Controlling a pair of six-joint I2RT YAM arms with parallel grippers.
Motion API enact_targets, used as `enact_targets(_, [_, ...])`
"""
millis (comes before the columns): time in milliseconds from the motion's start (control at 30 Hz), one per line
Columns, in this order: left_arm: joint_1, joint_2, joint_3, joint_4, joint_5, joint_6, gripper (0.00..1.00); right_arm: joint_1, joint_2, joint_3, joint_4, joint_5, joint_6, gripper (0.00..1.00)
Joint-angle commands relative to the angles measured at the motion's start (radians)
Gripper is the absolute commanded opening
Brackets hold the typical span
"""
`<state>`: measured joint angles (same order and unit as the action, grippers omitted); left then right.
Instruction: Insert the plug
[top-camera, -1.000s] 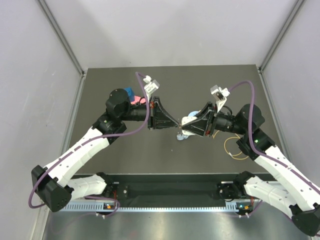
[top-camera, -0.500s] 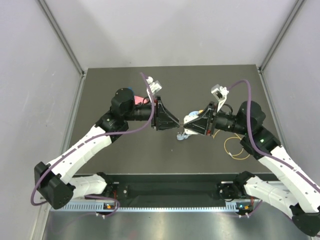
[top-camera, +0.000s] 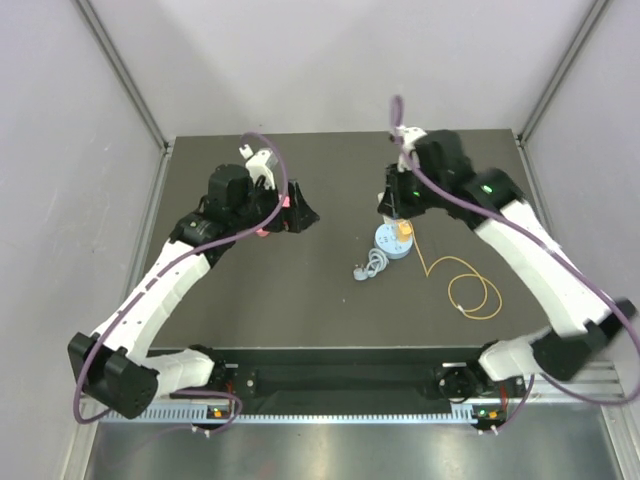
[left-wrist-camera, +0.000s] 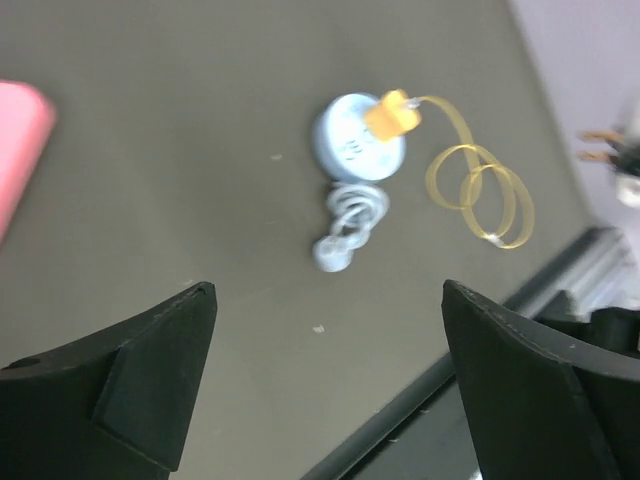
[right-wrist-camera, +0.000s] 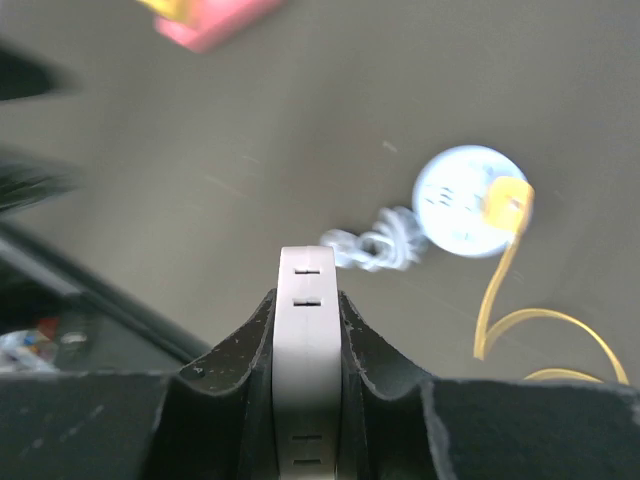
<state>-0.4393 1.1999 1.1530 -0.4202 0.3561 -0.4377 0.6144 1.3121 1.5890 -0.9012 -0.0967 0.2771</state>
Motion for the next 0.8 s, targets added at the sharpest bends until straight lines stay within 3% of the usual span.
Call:
enact_targets(0, [-0.004, -0.060, 0.019, -0.126, -0.161, 0.114, 0.99, 0.008, 0.212, 0.109, -0.240, 0.190, -0.065, 0.00])
enact_targets(300, [-0.006, -0.247, -0.203, 0.015, -0.347, 0.137, 0.99, -0.041, 0.611, 0.341, -0.305, 0.212, -0.164, 0.00])
enact_targets(500, [-0.006, -0.292, -0.260, 0.055, -0.434, 0.154, 0.98, -0.085, 0.684, 0.290, -0.249, 0.143, -0.185, 0.00])
enact_targets(767, [-0.004, -0.247, -0.246, 0.057, -0.365, 0.151, 0.97, -0.140, 0.727, 0.250, -0.183, 0.100, -0.187, 0.00])
